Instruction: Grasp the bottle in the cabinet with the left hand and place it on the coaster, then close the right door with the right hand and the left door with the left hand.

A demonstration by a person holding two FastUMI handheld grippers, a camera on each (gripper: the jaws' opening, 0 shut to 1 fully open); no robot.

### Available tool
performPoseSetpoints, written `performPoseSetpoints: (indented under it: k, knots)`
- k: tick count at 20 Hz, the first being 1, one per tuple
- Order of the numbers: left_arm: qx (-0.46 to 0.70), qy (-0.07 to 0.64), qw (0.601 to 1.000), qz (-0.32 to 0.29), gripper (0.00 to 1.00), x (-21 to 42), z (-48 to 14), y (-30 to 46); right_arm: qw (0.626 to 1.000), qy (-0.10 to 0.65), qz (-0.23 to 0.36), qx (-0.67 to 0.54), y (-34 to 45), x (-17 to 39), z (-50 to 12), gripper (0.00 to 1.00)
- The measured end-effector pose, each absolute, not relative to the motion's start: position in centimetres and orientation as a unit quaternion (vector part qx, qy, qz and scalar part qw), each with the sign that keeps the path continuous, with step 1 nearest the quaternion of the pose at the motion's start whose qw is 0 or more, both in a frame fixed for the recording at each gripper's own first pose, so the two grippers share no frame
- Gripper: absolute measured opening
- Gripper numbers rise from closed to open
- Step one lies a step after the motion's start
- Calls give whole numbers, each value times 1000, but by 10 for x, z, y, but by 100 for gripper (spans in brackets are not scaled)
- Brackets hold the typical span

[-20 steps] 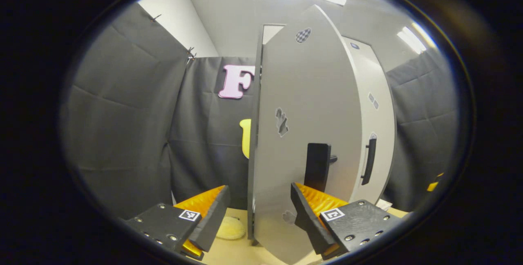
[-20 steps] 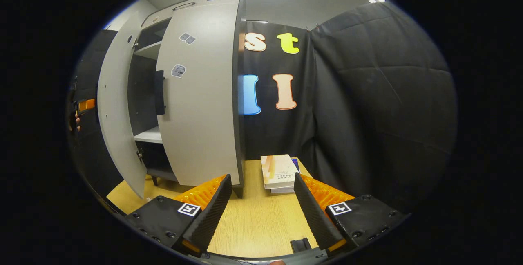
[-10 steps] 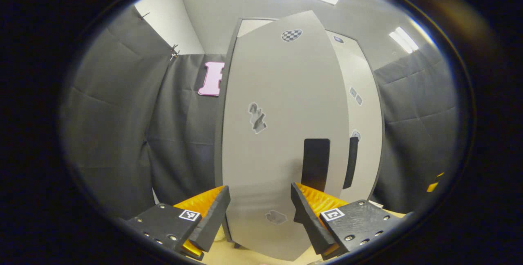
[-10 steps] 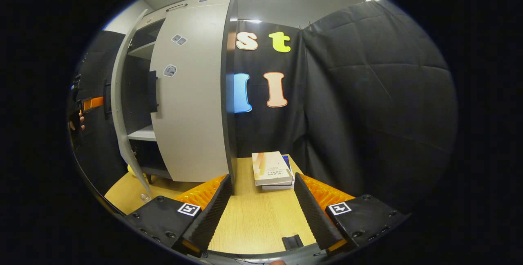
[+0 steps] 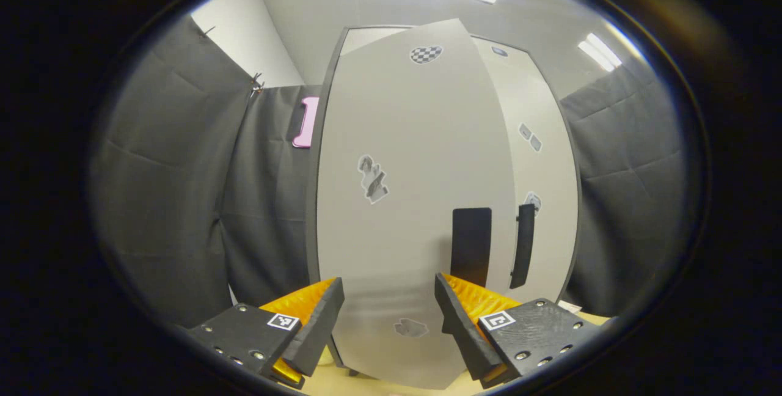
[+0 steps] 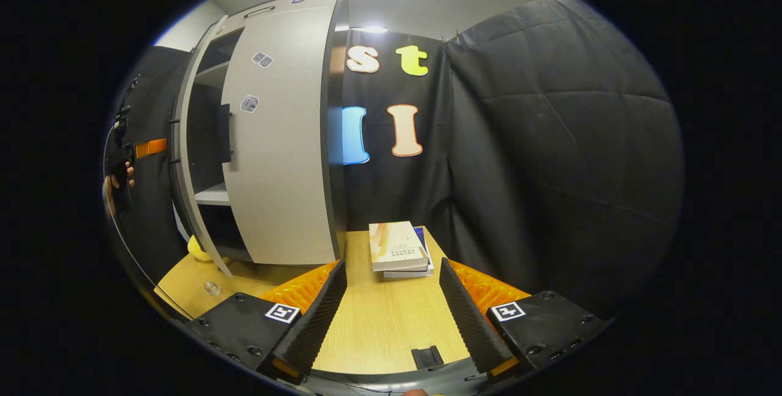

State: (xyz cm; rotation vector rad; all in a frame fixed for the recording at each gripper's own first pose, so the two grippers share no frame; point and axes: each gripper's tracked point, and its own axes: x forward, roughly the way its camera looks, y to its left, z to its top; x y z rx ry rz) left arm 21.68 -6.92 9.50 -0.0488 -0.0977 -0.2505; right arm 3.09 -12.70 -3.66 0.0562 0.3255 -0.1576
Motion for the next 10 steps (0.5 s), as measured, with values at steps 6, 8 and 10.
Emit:
performPoseSetpoints:
  k: [6,8,10]
  knots:
    - [-7,-59,995,-83,91,193,109,-48,993,115,-36,20,-115,41,-2,93]
    - [-1,-57,996,-67,90,173,109,-33,995,101,-15,23,-109,44,10,98]
    - [11,-55,997,-50,89,139,98,-20,995,90,9,34,-100,44,19,97]
